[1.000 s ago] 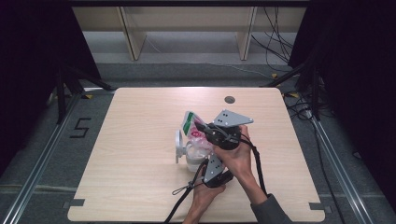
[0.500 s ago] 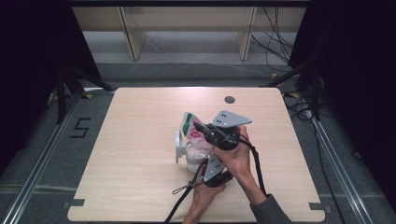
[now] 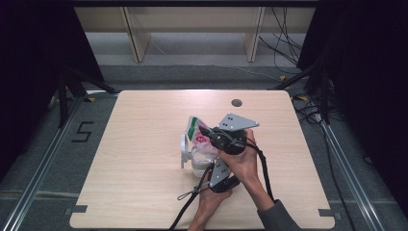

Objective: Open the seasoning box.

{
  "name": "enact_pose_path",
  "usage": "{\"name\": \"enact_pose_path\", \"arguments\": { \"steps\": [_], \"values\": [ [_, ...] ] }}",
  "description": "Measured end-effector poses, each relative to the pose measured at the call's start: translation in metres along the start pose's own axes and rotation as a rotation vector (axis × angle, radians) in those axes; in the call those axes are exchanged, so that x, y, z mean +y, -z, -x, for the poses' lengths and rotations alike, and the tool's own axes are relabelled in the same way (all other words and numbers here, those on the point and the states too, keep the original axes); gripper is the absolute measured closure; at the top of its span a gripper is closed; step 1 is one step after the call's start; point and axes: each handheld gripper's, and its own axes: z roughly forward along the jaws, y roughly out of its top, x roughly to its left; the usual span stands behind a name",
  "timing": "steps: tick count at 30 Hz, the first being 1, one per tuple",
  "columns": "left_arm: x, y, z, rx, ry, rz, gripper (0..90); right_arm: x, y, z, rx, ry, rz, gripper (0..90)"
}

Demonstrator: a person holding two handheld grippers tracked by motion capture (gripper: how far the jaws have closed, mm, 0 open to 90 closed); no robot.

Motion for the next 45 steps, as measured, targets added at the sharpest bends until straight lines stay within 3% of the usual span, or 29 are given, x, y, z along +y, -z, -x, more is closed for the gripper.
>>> {"name": "enact_pose_path", "arguments": {
  "steps": [4, 5, 7, 11, 12, 14, 18, 24, 28, 31, 35, 36, 43, 45],
  "values": [
    [-0.0009, -0.0021, 0.0003, -0.010, 0.006, 0.006, 74.2, 0.0003, -0.0007, -0.0009, -0.016, 0.011, 0.002, 90.0],
    [-0.0011, -0.0021, -0.0002, -0.010, 0.004, 0.007, 74.1, -0.0001, -0.0024, 0.0010, -0.009, 0.032, 0.001, 90.0],
    [-0.0002, -0.0007, -0.0002, 0.002, 0.000, -0.004, 74.2, -0.0003, -0.0034, 0.0011, -0.001, 0.024, 0.016, 90.0],
    [0.0001, -0.0012, 0.0009, -0.001, 0.004, -0.002, 74.2, 0.0007, -0.0025, -0.0007, 0.004, 0.018, -0.003, 90.0],
    [-0.0002, -0.0012, 0.0007, -0.001, 0.005, -0.001, 74.2, -0.0004, -0.0034, -0.0013, -0.021, 0.015, 0.003, 90.0],
    [0.0000, -0.0010, 0.0005, 0.001, 0.002, 0.002, 74.2, -0.0001, -0.0026, -0.0009, -0.015, 0.008, 0.003, 90.0],
    [0.0006, -0.0008, 0.0010, 0.001, 0.000, 0.001, 74.2, 0.0007, -0.0028, -0.0007, 0.007, 0.010, 0.004, 90.0],
    [0.0007, -0.0007, 0.0012, 0.002, 0.000, 0.003, 74.2, 0.0011, -0.0017, 0.0015, -0.011, 0.026, 0.014, 90.0],
    [0.0010, -0.0004, 0.0013, 0.002, 0.000, 0.004, 74.2, 0.0012, -0.0021, -0.0019, 0.005, -0.001, 0.001, 90.0],
    [0.0010, -0.0005, 0.0012, 0.001, -0.003, 0.006, 74.2, 0.0018, -0.0019, -0.0006, -0.013, 0.026, 0.022, 90.0],
    [0.0004, -0.0020, 0.0013, -0.006, 0.000, 0.025, 74.2, 0.0015, -0.0028, -0.0019, -0.007, 0.006, 0.021, 90.0],
    [0.0011, -0.0004, 0.0014, 0.003, -0.003, 0.006, 74.2, 0.0017, -0.0029, -0.0018, -0.004, 0.007, 0.021, 90.0],
    [0.0013, 0.0001, 0.0017, 0.007, -0.007, 0.008, 74.2, 0.0032, -0.0022, -0.0043, 0.021, 0.000, 0.004, 90.0],
    [0.0010, 0.0000, 0.0020, 0.006, -0.003, 0.008, 74.2, 0.0032, -0.0025, -0.0036, 0.014, 0.024, 0.010, 90.0]
  ]
}}
